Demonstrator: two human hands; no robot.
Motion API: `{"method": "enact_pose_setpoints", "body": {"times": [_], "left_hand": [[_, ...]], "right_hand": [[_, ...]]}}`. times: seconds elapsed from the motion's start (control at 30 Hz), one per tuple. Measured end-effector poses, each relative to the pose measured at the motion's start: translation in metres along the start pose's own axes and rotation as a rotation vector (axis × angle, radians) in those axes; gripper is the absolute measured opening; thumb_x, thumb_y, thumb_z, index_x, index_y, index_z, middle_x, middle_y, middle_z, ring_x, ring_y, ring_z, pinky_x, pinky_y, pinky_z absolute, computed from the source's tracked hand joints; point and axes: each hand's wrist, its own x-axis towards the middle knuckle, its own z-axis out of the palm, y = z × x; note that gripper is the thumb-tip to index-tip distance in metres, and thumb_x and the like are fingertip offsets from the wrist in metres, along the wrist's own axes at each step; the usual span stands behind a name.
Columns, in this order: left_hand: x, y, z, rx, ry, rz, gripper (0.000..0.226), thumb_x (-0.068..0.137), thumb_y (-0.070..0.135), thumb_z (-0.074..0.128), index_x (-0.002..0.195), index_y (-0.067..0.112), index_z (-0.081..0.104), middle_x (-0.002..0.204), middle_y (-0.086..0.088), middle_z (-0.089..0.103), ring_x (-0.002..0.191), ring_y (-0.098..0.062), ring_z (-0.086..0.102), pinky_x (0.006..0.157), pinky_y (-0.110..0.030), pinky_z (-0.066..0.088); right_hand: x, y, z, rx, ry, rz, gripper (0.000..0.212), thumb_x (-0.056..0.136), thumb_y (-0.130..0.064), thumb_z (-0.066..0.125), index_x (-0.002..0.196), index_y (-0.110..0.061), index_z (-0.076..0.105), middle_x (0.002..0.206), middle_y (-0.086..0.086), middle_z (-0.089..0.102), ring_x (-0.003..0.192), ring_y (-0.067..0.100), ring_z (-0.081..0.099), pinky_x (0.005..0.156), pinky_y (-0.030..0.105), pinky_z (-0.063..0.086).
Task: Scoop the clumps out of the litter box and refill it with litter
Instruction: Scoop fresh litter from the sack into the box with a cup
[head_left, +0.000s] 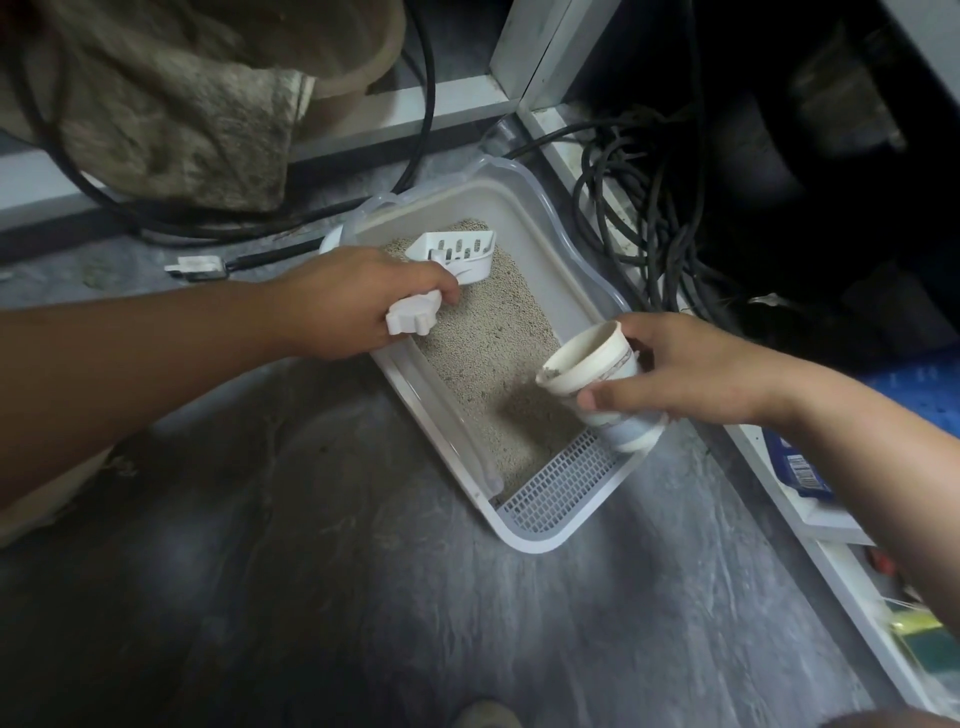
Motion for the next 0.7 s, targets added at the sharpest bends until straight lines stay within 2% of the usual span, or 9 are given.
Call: {"method": "enact_pose_setpoints", "body": {"times": [0.07,0.17,0.33,0.4,0.47,0.53,0.57,0.63,0.7], "left_hand": [[-0.0003,0.0004,-0.0008,-0.004,-0.006,-0.005,0.045,0.088,0.025,0.071,0.126,0.041,0.052,0.108,0.002,0.071,0.096,-0.025,0.067,0.082,-0.044,0.054],[-0.0002,0.0012,-0.0015,-0.008,-0.018,-0.022,0.046,0.087,0.026,0.070,0.127,0.042,0.052,0.109,0.003,0.071,0.097,-0.024,0.066,0.082,-0.044,0.054],[-0.0008,0.0020,-0.0016,-0.007,-0.018,-0.022,0.044,0.087,0.024,0.070,0.128,0.035,0.056,0.107,0.001,0.071,0.096,-0.024,0.066,0.081,-0.042,0.053],[-0.0007,0.0015,-0.0017,-0.006,-0.014,-0.019,0.044,0.087,0.024,0.071,0.127,0.035,0.056,0.108,0.002,0.071,0.096,-0.025,0.066,0.081,-0.042,0.053],[-0.0001,0.0017,-0.0024,-0.015,-0.014,-0.024,0.045,0.087,0.024,0.071,0.127,0.036,0.056,0.108,0.002,0.071,0.096,-0.024,0.065,0.080,-0.041,0.052],[0.0005,0.0023,-0.0024,-0.023,-0.012,-0.023,0.046,0.085,0.023,0.071,0.127,0.036,0.056,0.110,0.001,0.071,0.095,-0.025,0.065,0.080,-0.041,0.052],[0.0005,0.0026,-0.0022,-0.026,-0.011,-0.017,0.047,0.085,0.023,0.072,0.127,0.036,0.056,0.110,0.000,0.071,0.095,-0.025,0.065,0.080,-0.042,0.053],[0.0005,0.0032,-0.0016,-0.028,-0.008,-0.013,0.048,0.085,0.023,0.072,0.127,0.038,0.055,0.112,0.001,0.071,0.097,-0.025,0.066,0.082,-0.044,0.053],[0.0005,0.0029,-0.0023,-0.029,0.000,-0.014,0.047,0.085,0.023,0.073,0.127,0.037,0.055,0.113,0.000,0.071,0.099,-0.025,0.066,0.083,-0.045,0.053]], "right_hand": [[0.0014,0.0001,-0.0022,-0.036,0.053,0.014,0.048,0.069,-0.054,0.084,0.104,-0.027,0.066,0.096,-0.006,0.073,0.089,0.013,0.069,0.084,0.043,0.058],[0.0010,-0.0022,0.0002,-0.055,-0.012,0.020,0.050,0.069,-0.057,0.083,0.106,-0.027,0.066,0.097,-0.006,0.073,0.090,0.011,0.069,0.084,0.043,0.058],[0.0006,-0.0014,-0.0012,-0.081,0.092,0.048,0.043,0.072,-0.051,0.083,0.096,-0.021,0.064,0.090,0.000,0.068,0.080,0.015,0.067,0.061,0.034,0.060],[-0.0005,-0.0017,-0.0007,-0.053,0.079,0.051,0.045,0.071,-0.052,0.083,0.098,-0.020,0.065,0.090,0.000,0.068,0.081,0.016,0.069,0.062,0.038,0.061],[0.0002,0.0003,-0.0004,-0.084,0.146,0.054,0.048,0.070,-0.055,0.082,0.099,-0.021,0.063,0.092,-0.001,0.068,0.084,0.018,0.068,0.069,0.043,0.061],[0.0011,0.0003,-0.0032,-0.059,0.225,0.072,0.050,0.070,-0.054,0.082,0.100,-0.020,0.062,0.093,0.001,0.068,0.083,0.020,0.069,0.066,0.046,0.062],[0.0008,-0.0001,-0.0049,-0.004,0.222,0.085,0.049,0.070,-0.050,0.084,0.100,-0.019,0.062,0.092,0.004,0.068,0.080,0.022,0.071,0.061,0.048,0.062],[-0.0018,-0.0031,-0.0042,0.065,0.117,0.105,0.042,0.073,-0.042,0.085,0.098,-0.016,0.063,0.090,0.007,0.069,0.075,0.024,0.072,0.054,0.048,0.062],[-0.0029,-0.0045,0.0006,0.025,0.032,0.123,0.038,0.075,-0.039,0.085,0.096,-0.015,0.063,0.089,0.008,0.069,0.073,0.023,0.072,0.053,0.046,0.062]]}}
